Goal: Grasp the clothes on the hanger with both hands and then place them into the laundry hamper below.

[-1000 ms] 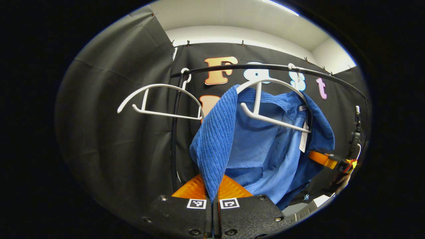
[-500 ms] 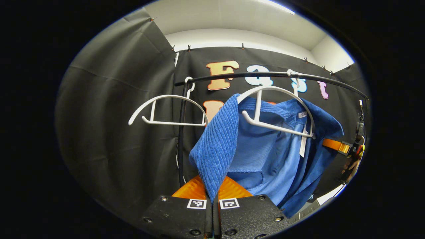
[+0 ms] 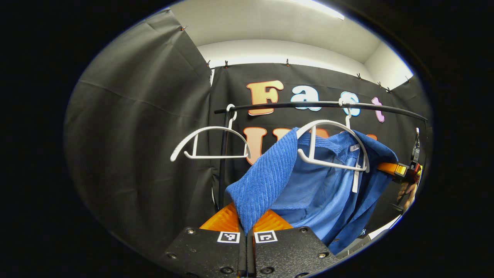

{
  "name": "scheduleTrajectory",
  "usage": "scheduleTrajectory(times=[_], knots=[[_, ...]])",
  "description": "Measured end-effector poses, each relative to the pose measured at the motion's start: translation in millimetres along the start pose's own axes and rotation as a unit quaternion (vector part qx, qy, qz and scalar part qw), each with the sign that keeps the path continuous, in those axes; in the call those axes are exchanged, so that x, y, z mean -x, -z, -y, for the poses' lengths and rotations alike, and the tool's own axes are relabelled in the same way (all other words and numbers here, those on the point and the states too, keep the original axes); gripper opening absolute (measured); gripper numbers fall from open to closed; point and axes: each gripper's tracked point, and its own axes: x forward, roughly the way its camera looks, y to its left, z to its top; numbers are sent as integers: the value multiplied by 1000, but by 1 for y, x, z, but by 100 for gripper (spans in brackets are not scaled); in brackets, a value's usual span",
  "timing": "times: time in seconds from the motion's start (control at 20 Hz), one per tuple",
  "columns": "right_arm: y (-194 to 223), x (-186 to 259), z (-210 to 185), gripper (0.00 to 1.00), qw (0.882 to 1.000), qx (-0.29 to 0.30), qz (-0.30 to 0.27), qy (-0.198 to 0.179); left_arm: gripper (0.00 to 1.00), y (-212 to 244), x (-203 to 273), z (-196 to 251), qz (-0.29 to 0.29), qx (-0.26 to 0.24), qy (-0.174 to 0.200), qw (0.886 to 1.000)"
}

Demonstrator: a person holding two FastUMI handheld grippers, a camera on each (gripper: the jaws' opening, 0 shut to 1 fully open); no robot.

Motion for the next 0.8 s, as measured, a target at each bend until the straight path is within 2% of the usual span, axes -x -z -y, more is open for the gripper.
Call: scheduleTrajectory(times=[0.25, 0.4, 0.65, 0.8], knots=[[-12, -12, 12, 10, 997, -73, 5, -10, 0, -13, 4, -9, 6, 3, 1, 1000], [-29, -22, 15, 11, 996, -81, 24, -19, 0, -23, 2, -17, 15, -1, -3, 1000], [-54, -44, 30, 11, 989, -141, 33, -14, 0, -54, -7, -26, 43, -3, -6, 999], [-61, -51, 36, 11, 988, -146, 39, -17, 0, -67, -15, -29, 51, -3, -6, 999]])
